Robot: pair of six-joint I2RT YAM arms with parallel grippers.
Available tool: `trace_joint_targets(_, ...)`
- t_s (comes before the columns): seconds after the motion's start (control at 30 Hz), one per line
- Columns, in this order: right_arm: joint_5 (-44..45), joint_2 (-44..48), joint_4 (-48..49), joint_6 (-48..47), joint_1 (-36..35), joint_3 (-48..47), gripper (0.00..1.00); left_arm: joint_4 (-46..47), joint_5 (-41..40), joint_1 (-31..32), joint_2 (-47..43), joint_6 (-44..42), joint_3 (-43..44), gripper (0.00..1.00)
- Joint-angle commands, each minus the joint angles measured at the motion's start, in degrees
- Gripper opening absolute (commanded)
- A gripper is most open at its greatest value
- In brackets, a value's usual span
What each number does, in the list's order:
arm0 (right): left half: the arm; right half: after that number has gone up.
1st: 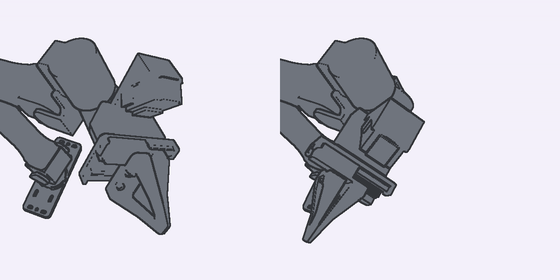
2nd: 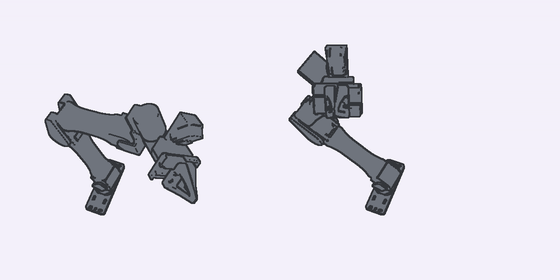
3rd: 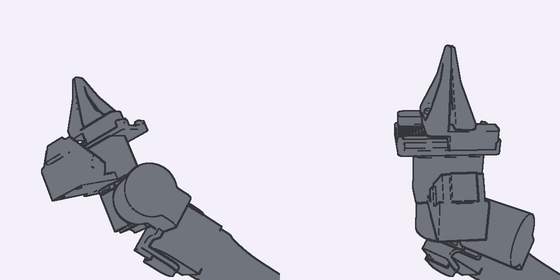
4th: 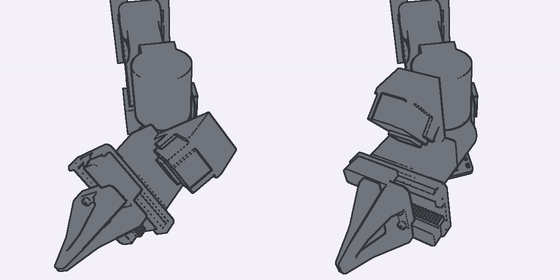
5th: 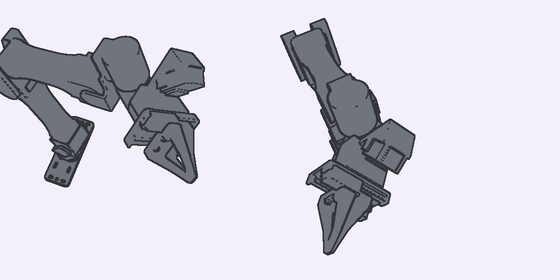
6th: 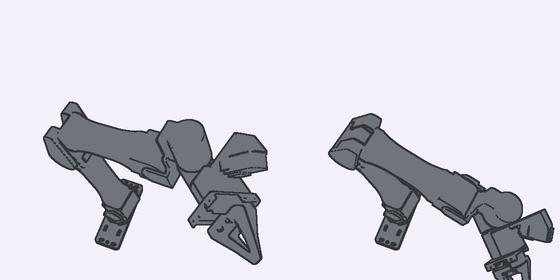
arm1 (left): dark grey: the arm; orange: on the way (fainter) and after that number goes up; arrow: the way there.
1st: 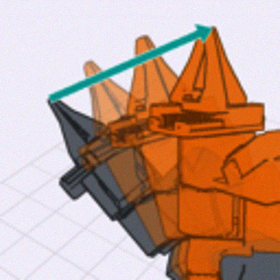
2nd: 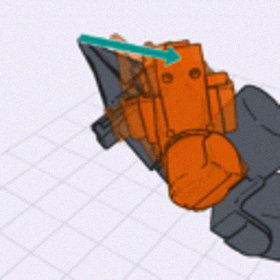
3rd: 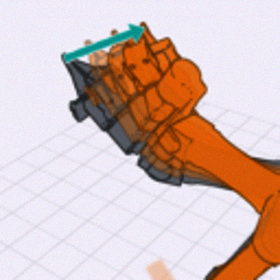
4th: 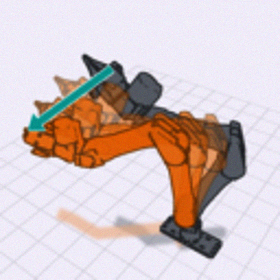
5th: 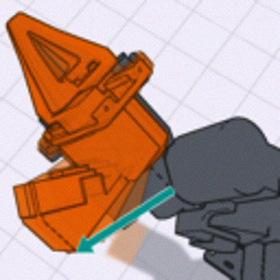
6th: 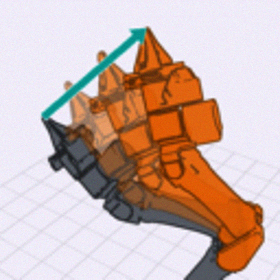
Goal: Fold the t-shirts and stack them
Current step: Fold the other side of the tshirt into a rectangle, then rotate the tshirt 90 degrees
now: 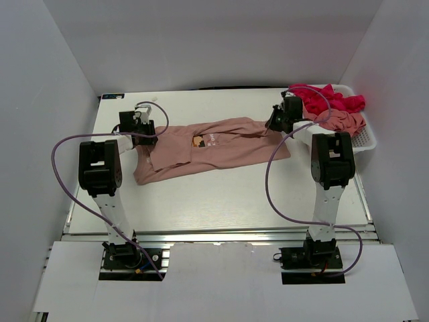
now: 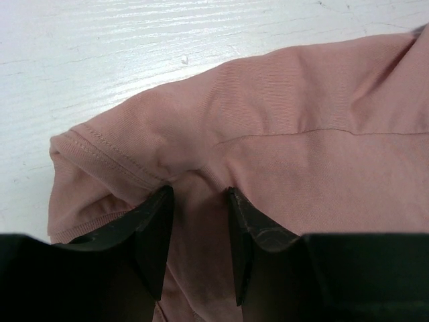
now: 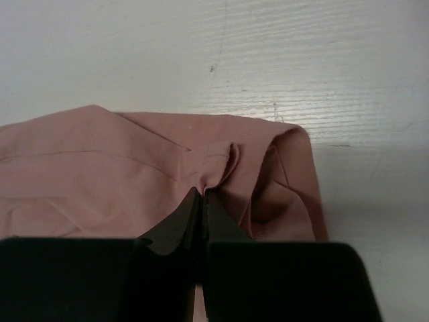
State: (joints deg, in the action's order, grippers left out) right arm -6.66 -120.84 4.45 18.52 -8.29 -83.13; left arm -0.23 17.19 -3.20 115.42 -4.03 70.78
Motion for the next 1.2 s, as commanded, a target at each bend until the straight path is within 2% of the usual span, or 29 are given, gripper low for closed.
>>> trace_joint_targets(0.0,3.0,3.1,2.1,0.6,0.0,0.5,0.00,-2.1,-0.6,0.1,-2.9,-0.5,1.7,0.48)
trace_joint_targets(0.13,6.4,4.0,1.8,1.0,-0.1,1.3,0.00,-2.4,-0.8,0.1,-3.1,-0.6,2.1,0.48)
trace_joint_targets(0.17,10.0,4.2,1.4,1.0,-0.1,1.2,0.00,-2.5,-0.8,0.1,-3.2,-0.7,2.1,0.48)
trace_joint_targets(0.27,13.6,4.6,0.7,0.4,-0.1,0.4,0.00,-2.9,-1.2,0.2,-3.3,-0.7,2.3,0.48)
trace_joint_targets(0.3,14.1,4.7,0.1,0.3,-0.1,0.0,0.07,-3.0,-1.4,0.1,-3.3,-0.6,2.3,0.48)
trace_joint_targets(0.37,15.2,4.8,-0.4,0.1,-0.1,-1.4,0.11,-3.0,-1.7,0.1,-3.3,-0.7,2.3,0.48)
trace_joint_targets(0.5,17.7,5.3,-0.6,0.1,-0.3,-2.2,0.29,-3.9,-2.5,0.1,-3.1,-0.7,3.0,0.49)
trace_joint_targets(0.6,19.6,5.7,0.2,-0.2,-0.3,-1.8,0.34,-3.8,-3.6,0.1,-3.3,-0.9,3.0,0.49)
trace_joint_targets(0.83,22.0,7.3,1.7,-0.8,-1.5,-0.4,0.35,-5.1,-4.5,0.1,-4.1,-1.5,4.4,0.49)
trace_joint_targets(0.97,20.7,12.5,3.9,-0.3,-2.7,2.9,0.35,-9.0,-4.4,0.1,-7.0,-2.0,5.2,0.49)
trace_joint_targets(1.17,11.2,16.9,6.2,3.4,-4.2,7.7,0.36,-11.9,-5.0,0.1,-14.3,-1.5,1.6,0.50)
